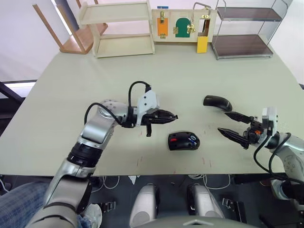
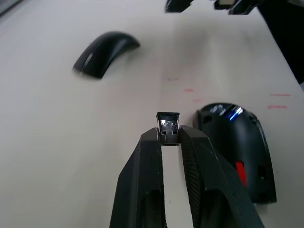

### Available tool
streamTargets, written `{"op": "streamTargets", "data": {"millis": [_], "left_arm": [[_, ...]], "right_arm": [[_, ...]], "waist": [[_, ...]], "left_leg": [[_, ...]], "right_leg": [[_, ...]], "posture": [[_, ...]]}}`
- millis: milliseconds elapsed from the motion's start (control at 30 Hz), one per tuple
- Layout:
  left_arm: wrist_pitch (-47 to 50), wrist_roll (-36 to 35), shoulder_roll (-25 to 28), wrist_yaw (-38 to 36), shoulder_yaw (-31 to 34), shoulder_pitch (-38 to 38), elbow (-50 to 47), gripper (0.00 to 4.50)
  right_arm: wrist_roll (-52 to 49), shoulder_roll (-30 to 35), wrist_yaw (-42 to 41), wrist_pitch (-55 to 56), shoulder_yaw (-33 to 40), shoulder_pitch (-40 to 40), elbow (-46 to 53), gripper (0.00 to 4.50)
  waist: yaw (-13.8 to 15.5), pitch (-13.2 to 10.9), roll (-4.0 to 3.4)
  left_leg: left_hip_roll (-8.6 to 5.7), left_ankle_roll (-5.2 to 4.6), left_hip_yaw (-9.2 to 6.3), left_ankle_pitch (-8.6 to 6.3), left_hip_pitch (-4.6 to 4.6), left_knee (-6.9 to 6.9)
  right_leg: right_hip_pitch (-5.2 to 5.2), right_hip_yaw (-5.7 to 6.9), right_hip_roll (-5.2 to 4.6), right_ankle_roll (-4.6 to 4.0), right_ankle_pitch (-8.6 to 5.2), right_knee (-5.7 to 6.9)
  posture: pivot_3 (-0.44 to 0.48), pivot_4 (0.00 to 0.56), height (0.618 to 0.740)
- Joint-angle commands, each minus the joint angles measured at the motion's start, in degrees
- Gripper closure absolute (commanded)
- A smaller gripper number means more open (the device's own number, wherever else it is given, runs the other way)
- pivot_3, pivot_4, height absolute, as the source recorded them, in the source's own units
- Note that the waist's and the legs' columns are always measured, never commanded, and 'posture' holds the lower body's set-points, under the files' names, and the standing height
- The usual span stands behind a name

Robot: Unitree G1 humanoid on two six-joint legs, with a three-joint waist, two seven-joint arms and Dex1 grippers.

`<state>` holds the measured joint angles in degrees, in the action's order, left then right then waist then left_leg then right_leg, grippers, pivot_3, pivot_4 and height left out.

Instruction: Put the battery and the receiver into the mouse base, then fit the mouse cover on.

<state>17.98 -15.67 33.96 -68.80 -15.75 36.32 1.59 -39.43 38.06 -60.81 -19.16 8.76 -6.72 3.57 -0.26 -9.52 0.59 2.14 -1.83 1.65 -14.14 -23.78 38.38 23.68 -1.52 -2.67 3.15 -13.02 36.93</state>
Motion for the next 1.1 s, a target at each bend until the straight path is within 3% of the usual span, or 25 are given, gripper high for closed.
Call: {"op": "streamTargets", "data": {"millis": [33,300,567,800,1100], "left_arm": [[-3.89,1.43,-1.64,-3.12,-1.50,3.17,2.73,4.42],[-7.45,3.04,-5.19,-5.70,-2.73,6.88,5.33,4.42],[-8.46,4.26,-6.31,-7.19,-3.13,7.84,5.37,4.42],[-9.28,4.92,-6.79,-8.69,-3.69,8.51,5.57,4.42],[-9.62,5.51,-7.60,-8.94,-3.94,8.50,5.98,4.42]], "right_arm": [[-3.43,3.07,4.93,-11.34,-0.12,-2.89,7.41,0.00],[-15.91,4.52,19.07,-42.37,0.35,-14.51,8.41,0.00],[-35.45,-3.40,36.09,-68.45,8.29,-24.00,-0.75,0.00],[-47.36,-6.80,48.22,-72.19,8.68,-26.14,-4.66,0.00],[-65.55,-2.24,61.78,-63.93,0.30,-24.27,-4.42,0.00]], "waist": [[-0.04,-0.01,0.01],[-0.23,-0.02,0.03],[-0.31,-0.02,0.03],[-0.35,-0.02,0.03],[-0.51,-0.02,0.03]], "left_leg": [[0.00,0.00,-0.01,0.00,-0.01,-0.01],[0.00,-0.01,-0.07,0.00,-0.05,0.00],[0.01,-0.01,-0.20,-0.01,-0.11,-0.03],[0.00,-0.02,-0.25,-0.01,-0.16,-0.04],[0.00,-0.02,-0.27,0.00,-0.18,-0.03]], "right_leg": [[0.00,0.01,0.00,0.00,0.00,-0.02],[0.01,0.03,0.01,0.00,0.00,-0.03],[0.00,0.12,0.02,0.00,0.00,-0.05],[0.01,0.18,0.02,0.01,0.01,-0.05],[0.01,0.19,0.03,0.02,0.01,-0.06]], "posture": [[0.000,0.150,0.740],[0.000,0.150,0.740],[0.000,0.150,0.740],[0.000,0.150,0.740],[0.000,0.150,0.740]]}}
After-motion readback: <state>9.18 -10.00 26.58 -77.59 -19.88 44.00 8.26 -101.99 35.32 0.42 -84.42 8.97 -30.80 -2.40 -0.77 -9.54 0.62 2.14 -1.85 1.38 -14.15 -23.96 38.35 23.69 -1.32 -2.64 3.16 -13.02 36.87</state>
